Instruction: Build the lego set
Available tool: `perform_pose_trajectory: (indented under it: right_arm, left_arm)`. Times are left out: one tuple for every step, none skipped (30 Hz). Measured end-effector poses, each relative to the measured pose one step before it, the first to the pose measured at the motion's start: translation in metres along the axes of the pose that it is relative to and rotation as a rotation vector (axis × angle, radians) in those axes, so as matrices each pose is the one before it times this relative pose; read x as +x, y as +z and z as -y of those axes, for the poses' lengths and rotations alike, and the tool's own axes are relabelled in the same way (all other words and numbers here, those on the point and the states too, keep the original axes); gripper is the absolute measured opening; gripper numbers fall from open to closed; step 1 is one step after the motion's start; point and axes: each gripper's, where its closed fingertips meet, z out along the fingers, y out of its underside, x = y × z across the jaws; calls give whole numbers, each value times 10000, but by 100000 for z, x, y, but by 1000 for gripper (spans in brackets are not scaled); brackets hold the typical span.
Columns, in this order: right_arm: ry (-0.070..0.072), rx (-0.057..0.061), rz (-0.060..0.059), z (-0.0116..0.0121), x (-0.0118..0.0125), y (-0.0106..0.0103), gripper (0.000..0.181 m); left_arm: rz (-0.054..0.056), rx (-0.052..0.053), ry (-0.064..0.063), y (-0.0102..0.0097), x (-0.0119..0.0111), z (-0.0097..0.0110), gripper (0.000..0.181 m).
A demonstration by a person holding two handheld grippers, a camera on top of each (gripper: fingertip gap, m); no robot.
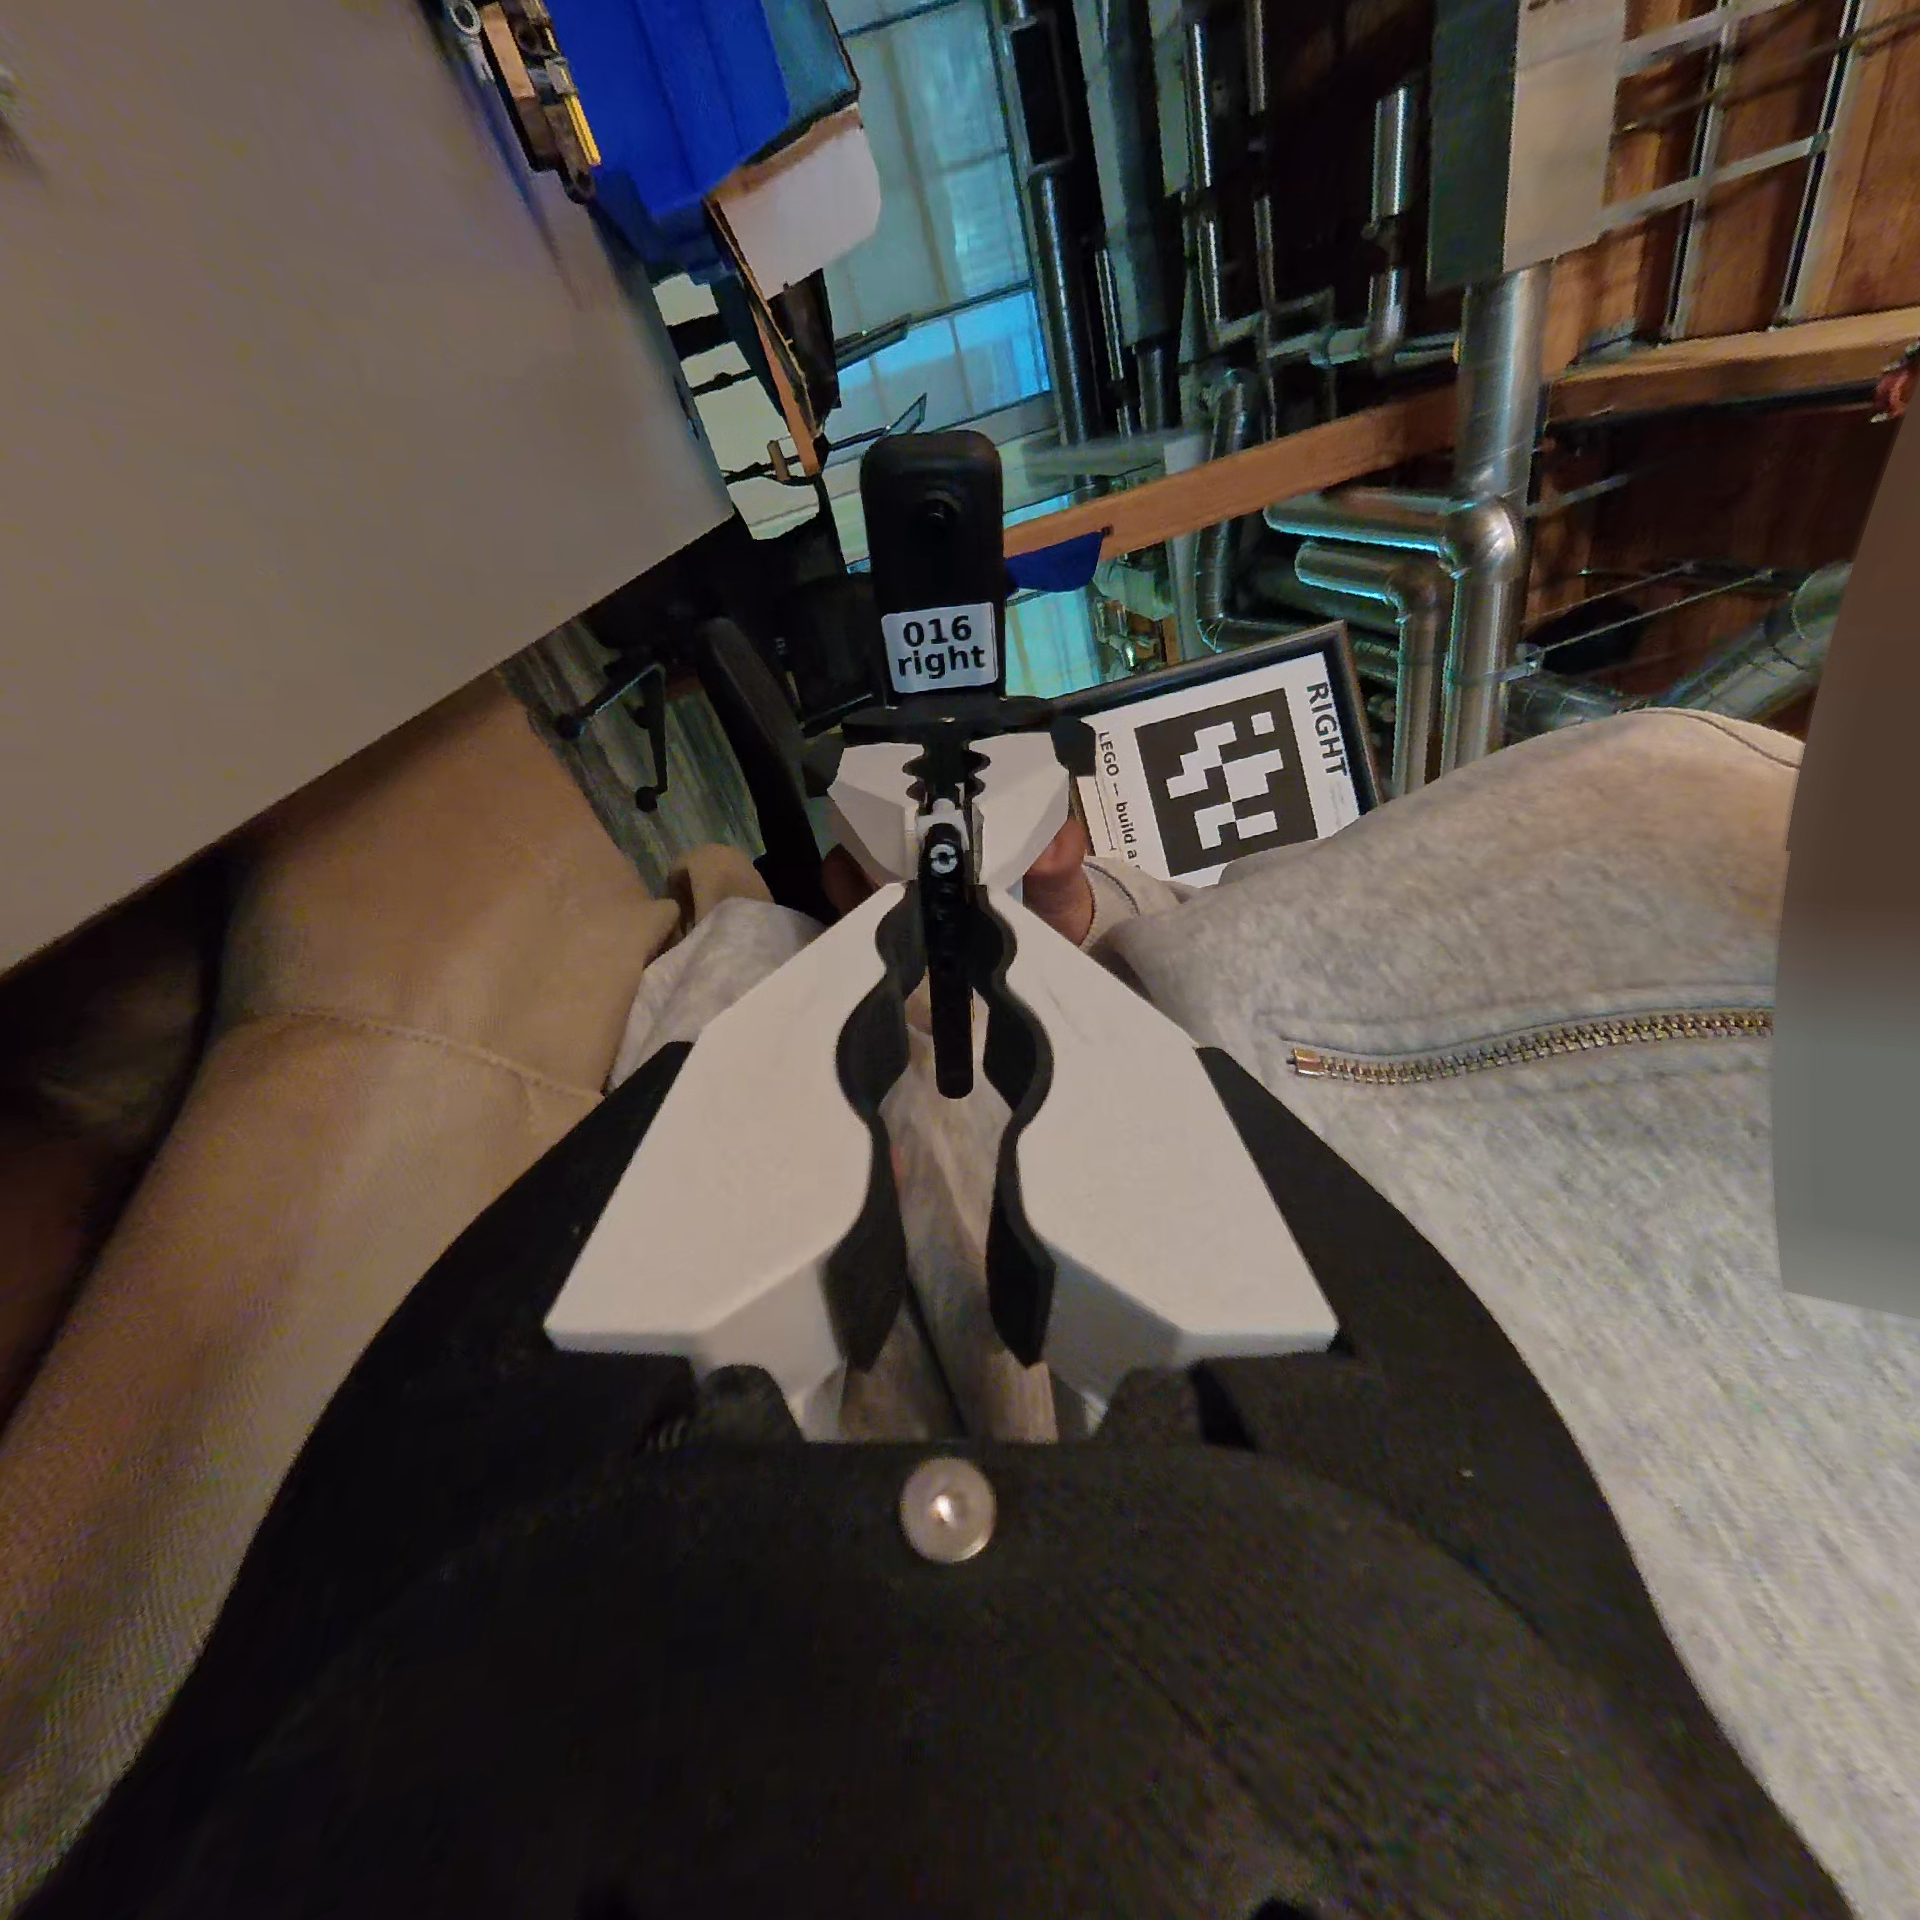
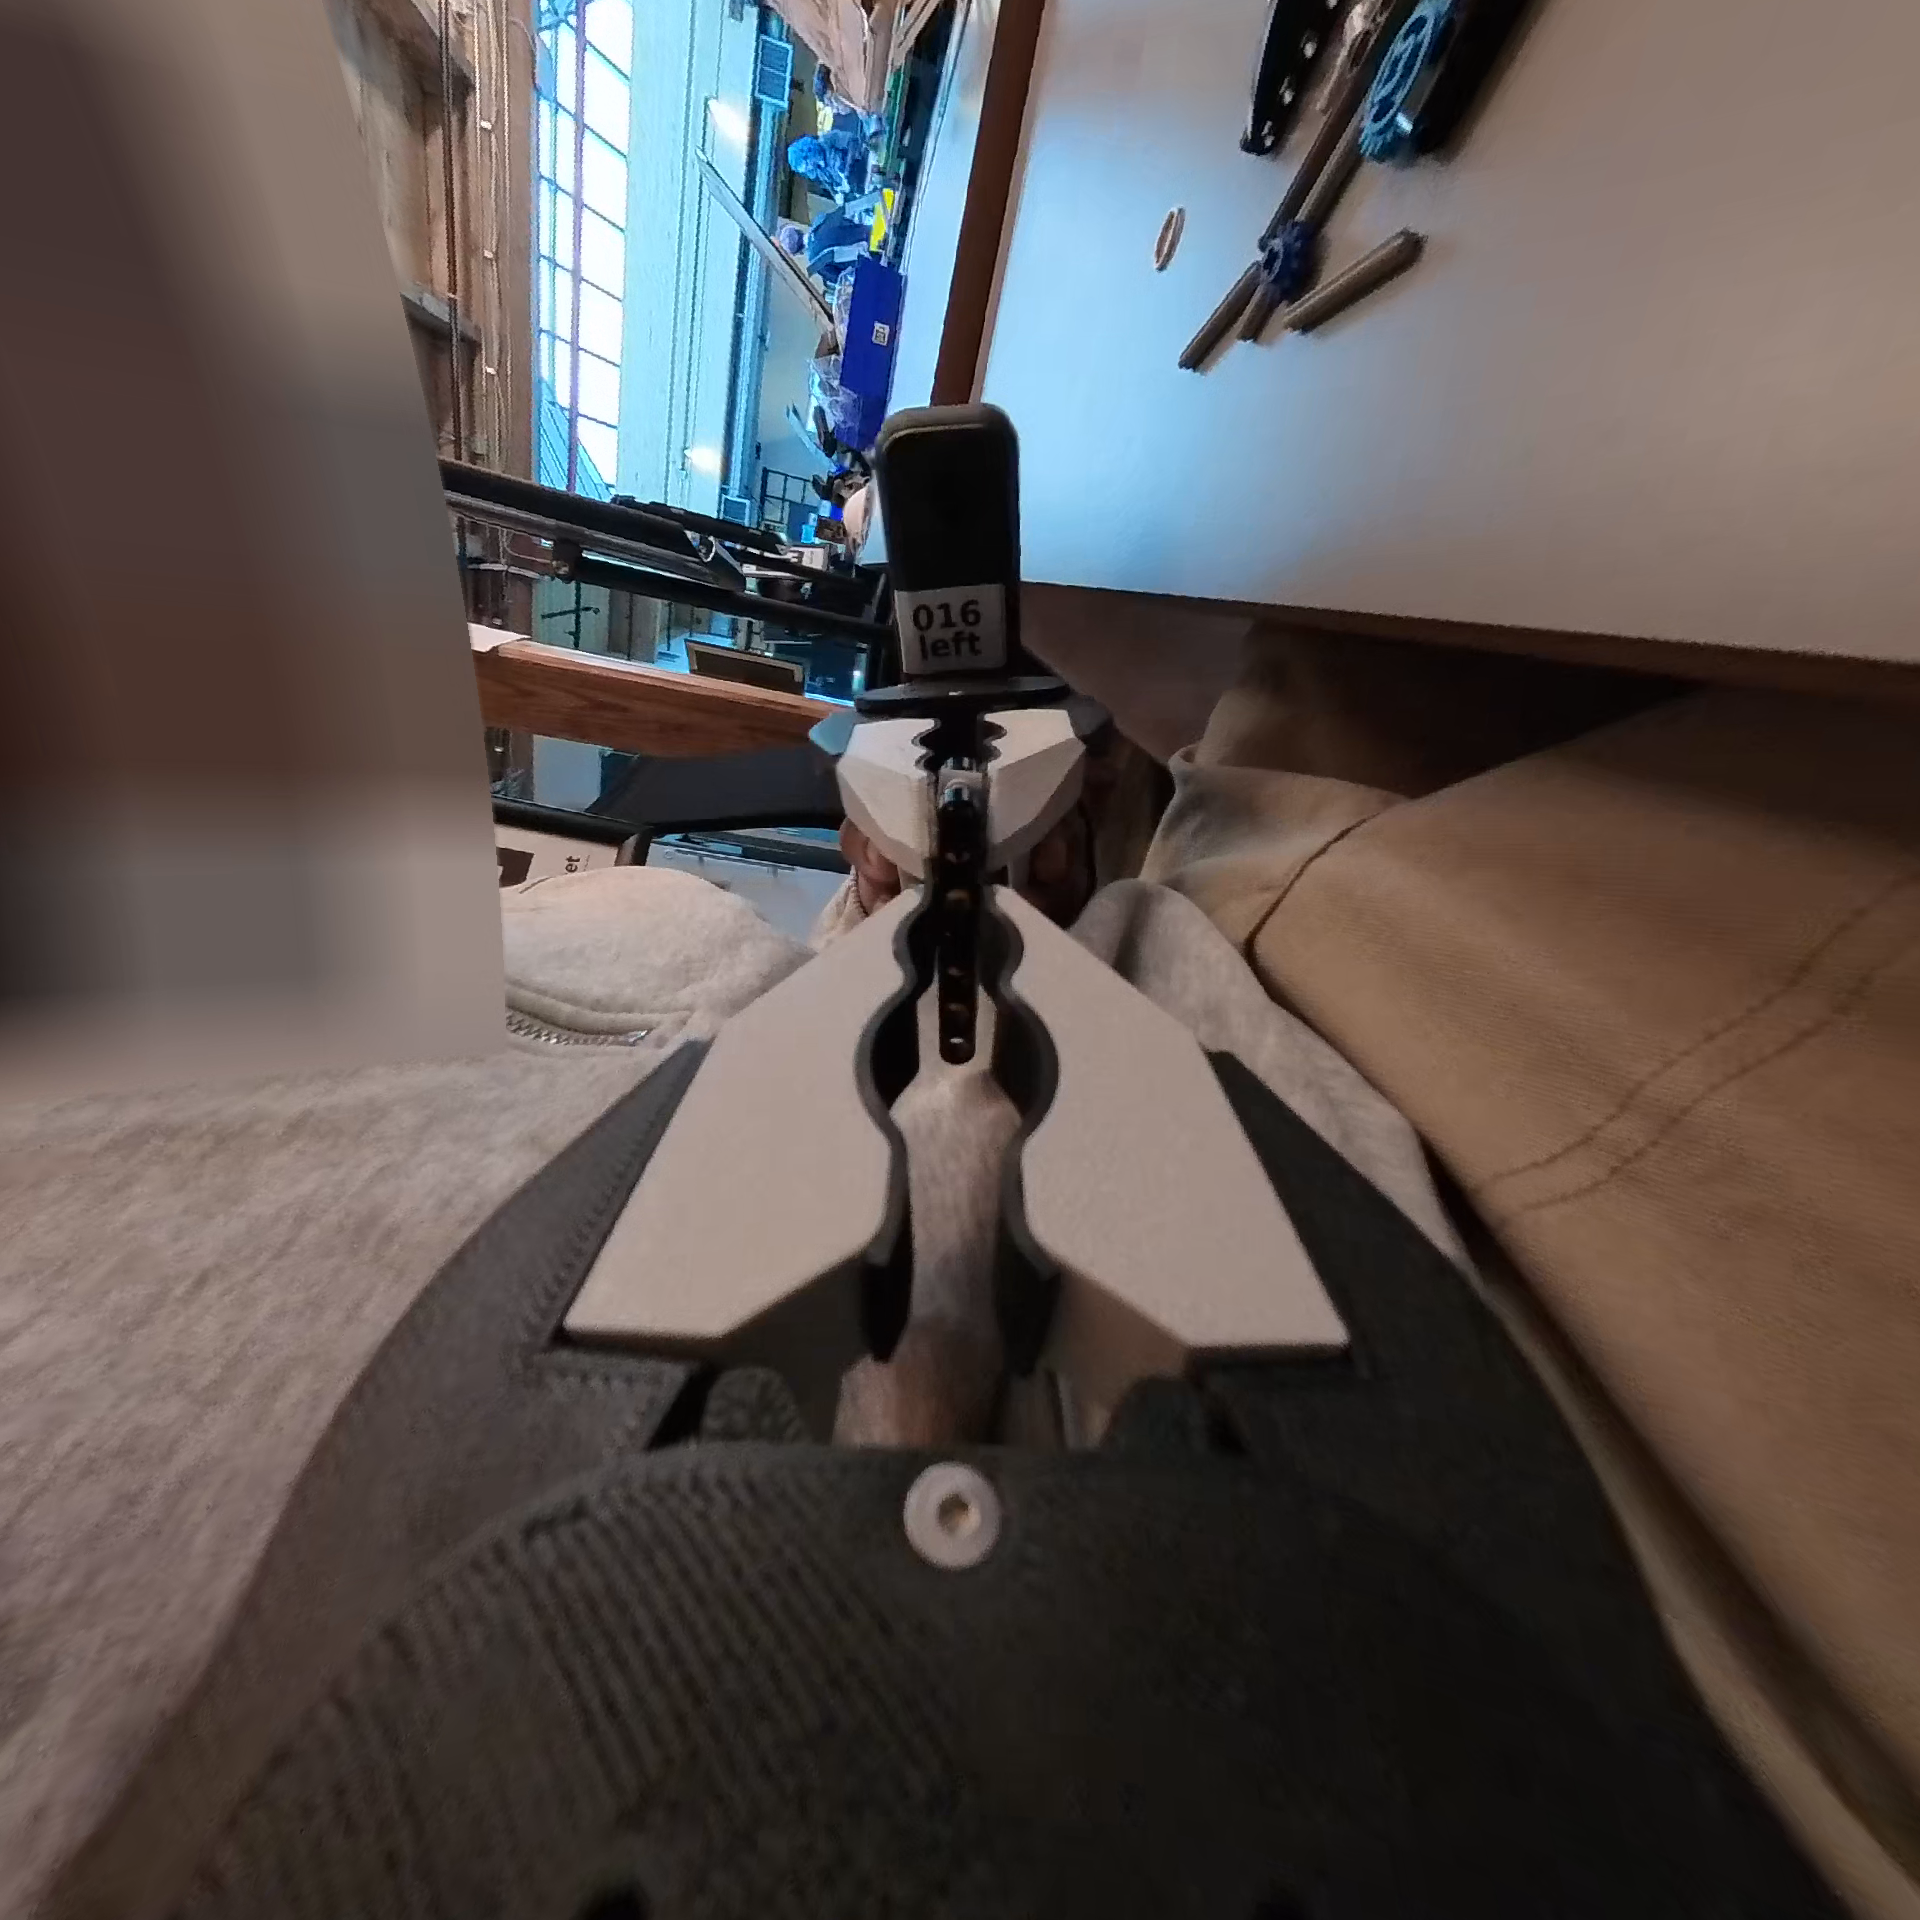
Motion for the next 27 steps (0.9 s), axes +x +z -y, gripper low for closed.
perform_pose_trajectory:
  right_arm:
    - [18,-17,29,-35,-2,-27,4]
    - [5,-25,14,-51,5,-35,4]
    - [10,-24,-2,-58,13,-35,4]
    - [7,-20,-6,-61,19,-42,4]
    - [22,-17,0,-74,28,-47,4]
    - [44,-6,31,-44,-7,-38,4]
    - [59,3,80,-5,-58,-39,4]
    - [66,14,80,7,-45,-21,4]
    - [56,24,65,11,-19,-15,4]
    - [45,19,56,-3,-12,-10,4]
    - [16,4,12,-13,21,-23,4]
    - [-43,-22,-31,-11,26,-19,4]
    - [-75,-46,-41,-24,13,0,4]
    - [-74,-55,-46,-21,-9,1,4]
    - [-68,-62,-42,-30,-10,6,4]
    - [-76,-78,-39,-41,-5,-6,4]
    - [-128,-118,-63,-38,-5,-24,4]
    - [-220,-132,-120,-3,27,-11,4]
    - [-304,-102,-176,11,39,22,4]
    - [-304,-70,-176,5,15,27,4]
    - [-210,-30,-128,1,-7,19,4]
    - [-92,9,-66,3,6,-15,4]
    - [-45,49,-19,7,-10,-11,4]
    - [-67,67,-34,10,-1,-12,4]
    - [-92,49,-55,6,24,10,4]
    - [-74,3,-35,-8,-3,7,4]
    - [-75,-23,-29,6,3,17,4]
  left_arm:
    - [3,-19,-5,13,-12,-44,4]
    - [-22,-21,-25,36,5,-59,4]
    - [-21,-27,-50,27,-7,-74,4]
    - [5,-26,-65,27,-29,-82,4]
    - [25,-52,-30,49,-5,-122,4]
    - [57,-45,27,33,-41,-85,4]
    - [-1,-25,41,40,53,-60,4]
    - [-33,-2,24,23,68,-5,4]
    - [-12,4,9,13,22,-3,4]
    - [-15,-7,7,5,14,-11,4]
    - [4,-6,13,19,2,-6,4]
    - [37,-16,13,20,-56,-24,4]
    - [8,-23,4,16,-13,-15,4]
    - [-10,-6,-11,4,-2,-5,4]
    - [-18,-15,-12,5,2,-31,4]
    - [-24,-20,-13,2,9,-29,4]
    - [-21,-13,-15,18,17,-27,4]
    - [-2,-25,-11,28,-27,-39,4]
    - [19,-5,8,9,-27,4,4]
    - [16,-2,3,-31,-36,18,4]
    - [-13,7,-20,-27,15,18,4]
    - [2,5,-12,0,-14,2,4]
    - [0,-6,-5,15,4,-20,4]
    - [3,-2,-3,18,-4,-5,4]
    - [17,14,-10,-4,-32,6,4]
    - [-9,10,-14,-8,-2,-2,4]
    - [-2,-5,-1,-15,-5,-9,4]
